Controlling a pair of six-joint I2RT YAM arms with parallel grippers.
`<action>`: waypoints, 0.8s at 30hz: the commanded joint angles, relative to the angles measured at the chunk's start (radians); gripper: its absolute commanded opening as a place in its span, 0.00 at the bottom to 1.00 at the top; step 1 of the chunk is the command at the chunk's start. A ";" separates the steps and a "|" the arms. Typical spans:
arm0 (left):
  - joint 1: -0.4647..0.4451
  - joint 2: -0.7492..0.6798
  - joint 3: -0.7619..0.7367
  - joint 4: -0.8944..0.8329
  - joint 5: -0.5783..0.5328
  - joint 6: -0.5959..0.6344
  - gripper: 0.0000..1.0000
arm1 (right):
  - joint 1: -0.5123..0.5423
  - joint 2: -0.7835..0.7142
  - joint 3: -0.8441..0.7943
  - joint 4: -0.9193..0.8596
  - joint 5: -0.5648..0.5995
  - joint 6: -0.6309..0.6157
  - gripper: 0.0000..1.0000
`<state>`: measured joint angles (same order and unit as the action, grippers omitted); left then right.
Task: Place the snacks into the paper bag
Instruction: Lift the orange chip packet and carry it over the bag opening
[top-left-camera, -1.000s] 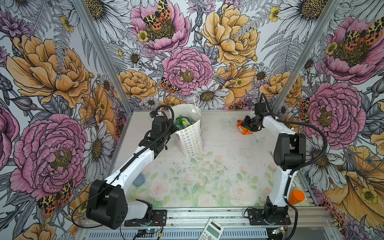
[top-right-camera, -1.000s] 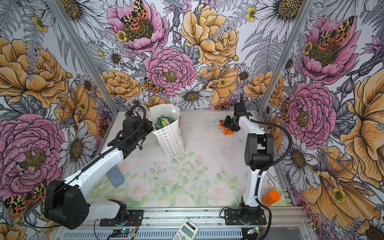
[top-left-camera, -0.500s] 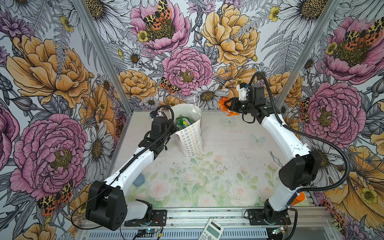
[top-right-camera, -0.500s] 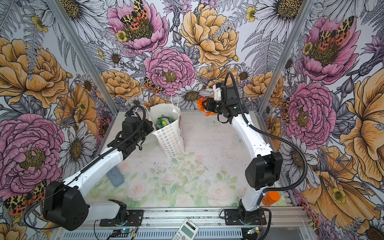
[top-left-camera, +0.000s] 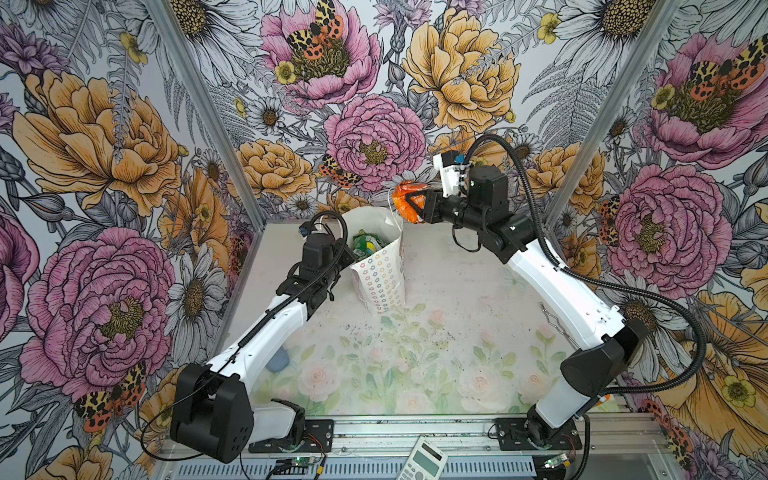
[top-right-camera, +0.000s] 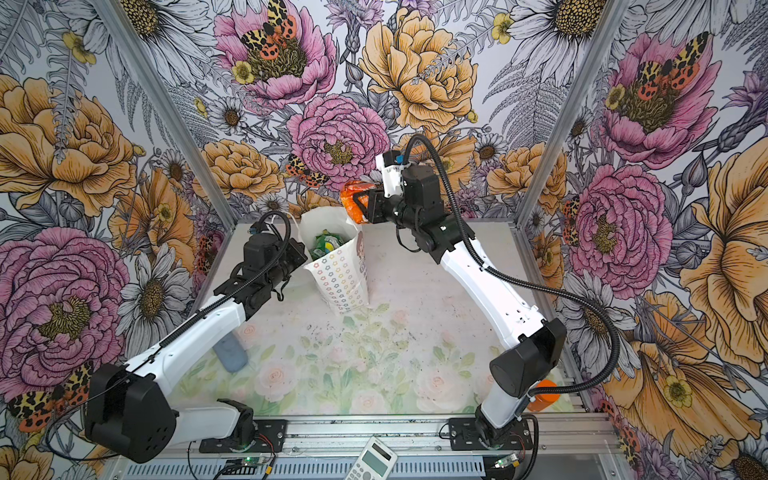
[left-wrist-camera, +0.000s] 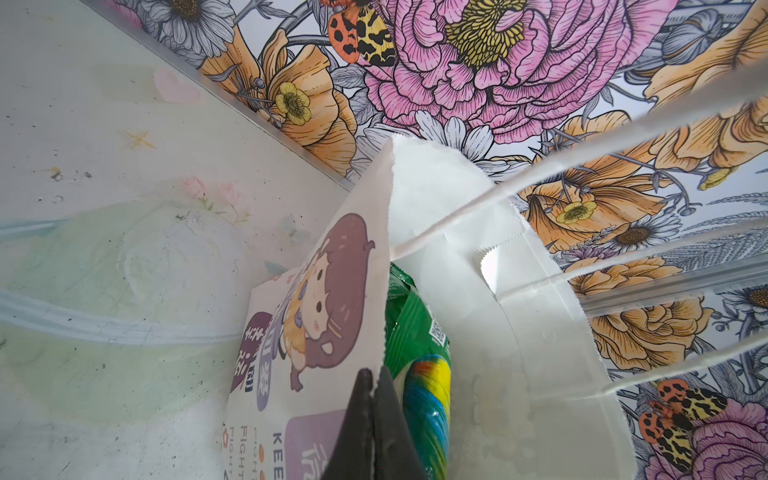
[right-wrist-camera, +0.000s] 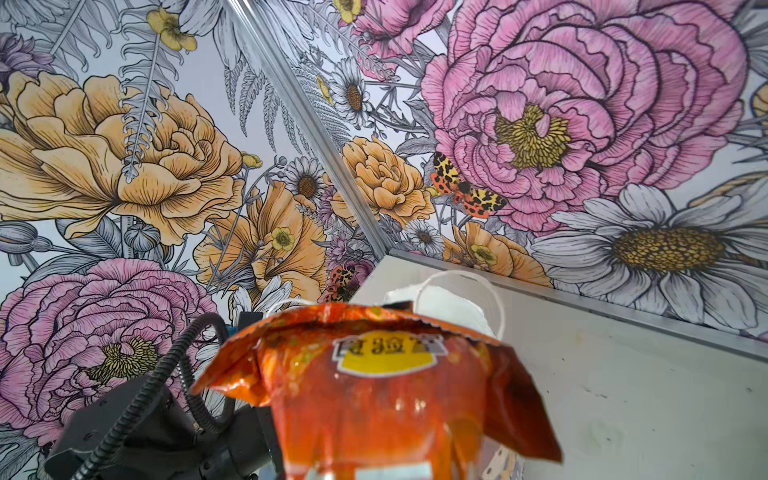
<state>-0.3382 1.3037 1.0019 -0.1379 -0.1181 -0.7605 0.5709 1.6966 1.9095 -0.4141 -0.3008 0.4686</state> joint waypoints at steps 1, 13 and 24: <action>-0.007 -0.026 -0.009 -0.001 0.004 0.004 0.00 | 0.050 0.074 0.102 0.063 0.088 -0.026 0.32; -0.007 -0.023 -0.001 -0.008 0.001 0.006 0.00 | 0.131 0.345 0.338 0.057 0.103 -0.027 0.31; -0.009 -0.024 -0.007 -0.006 0.004 0.004 0.00 | 0.143 0.434 0.397 -0.057 0.139 -0.102 0.32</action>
<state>-0.3382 1.3033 1.0019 -0.1387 -0.1184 -0.7605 0.7055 2.1242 2.2627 -0.4530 -0.1967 0.4107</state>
